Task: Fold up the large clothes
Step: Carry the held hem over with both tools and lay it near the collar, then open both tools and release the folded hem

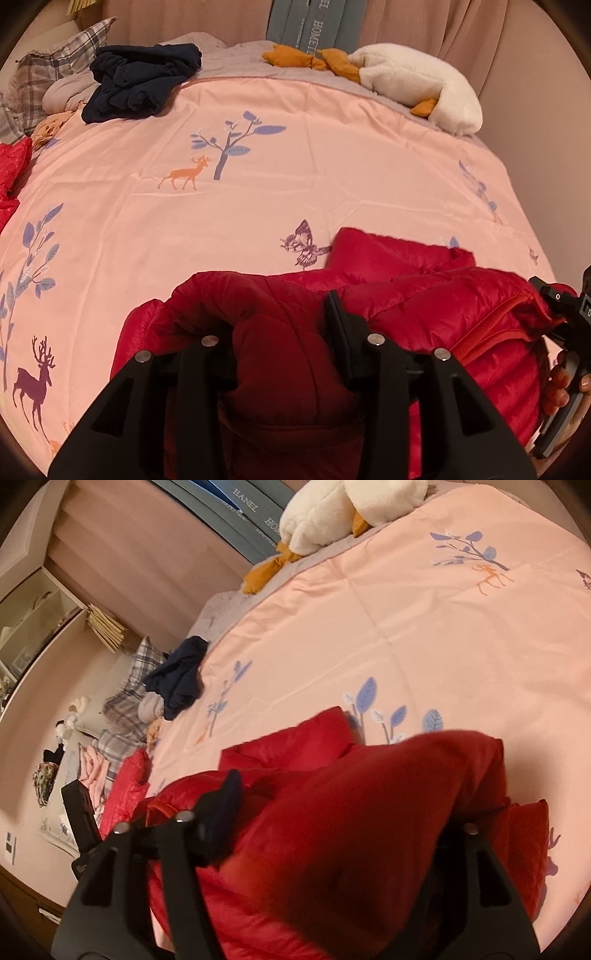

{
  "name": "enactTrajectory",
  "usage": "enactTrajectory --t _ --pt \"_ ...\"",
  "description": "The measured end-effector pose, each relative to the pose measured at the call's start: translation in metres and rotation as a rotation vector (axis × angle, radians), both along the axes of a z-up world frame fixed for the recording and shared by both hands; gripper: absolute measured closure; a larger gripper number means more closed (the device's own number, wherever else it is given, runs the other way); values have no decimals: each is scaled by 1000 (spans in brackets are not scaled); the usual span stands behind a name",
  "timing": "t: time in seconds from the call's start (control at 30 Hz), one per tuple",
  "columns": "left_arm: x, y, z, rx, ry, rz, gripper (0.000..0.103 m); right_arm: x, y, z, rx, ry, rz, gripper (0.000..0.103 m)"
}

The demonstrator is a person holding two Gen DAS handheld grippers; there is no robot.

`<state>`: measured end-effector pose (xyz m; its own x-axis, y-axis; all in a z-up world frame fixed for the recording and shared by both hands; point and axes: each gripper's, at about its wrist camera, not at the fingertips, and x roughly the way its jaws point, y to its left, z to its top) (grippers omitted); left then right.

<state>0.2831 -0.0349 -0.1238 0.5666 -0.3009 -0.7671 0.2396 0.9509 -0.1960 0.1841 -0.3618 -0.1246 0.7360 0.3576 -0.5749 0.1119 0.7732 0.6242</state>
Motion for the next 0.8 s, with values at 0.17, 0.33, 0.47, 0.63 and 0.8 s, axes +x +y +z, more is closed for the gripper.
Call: enactTrajectory --t 0.17,0.33,0.47,0.63,0.8 --pt "-5 6 15 -61 -22 4 45 -1 -1 8 16 -15 -4 35" --pt "-11 6 24 -74 -48 3 40 -4 -5 15 45 -35 -18 32" --pt "-13 10 30 -105 -53 8 35 -7 -11 20 77 -54 -34 27" --pt "-14 18 36 -130 -48 26 30 -11 -19 26 83 -73 -68 23" --pt "-15 25 42 -158 -57 44 25 -14 -25 31 69 -84 -99 20"
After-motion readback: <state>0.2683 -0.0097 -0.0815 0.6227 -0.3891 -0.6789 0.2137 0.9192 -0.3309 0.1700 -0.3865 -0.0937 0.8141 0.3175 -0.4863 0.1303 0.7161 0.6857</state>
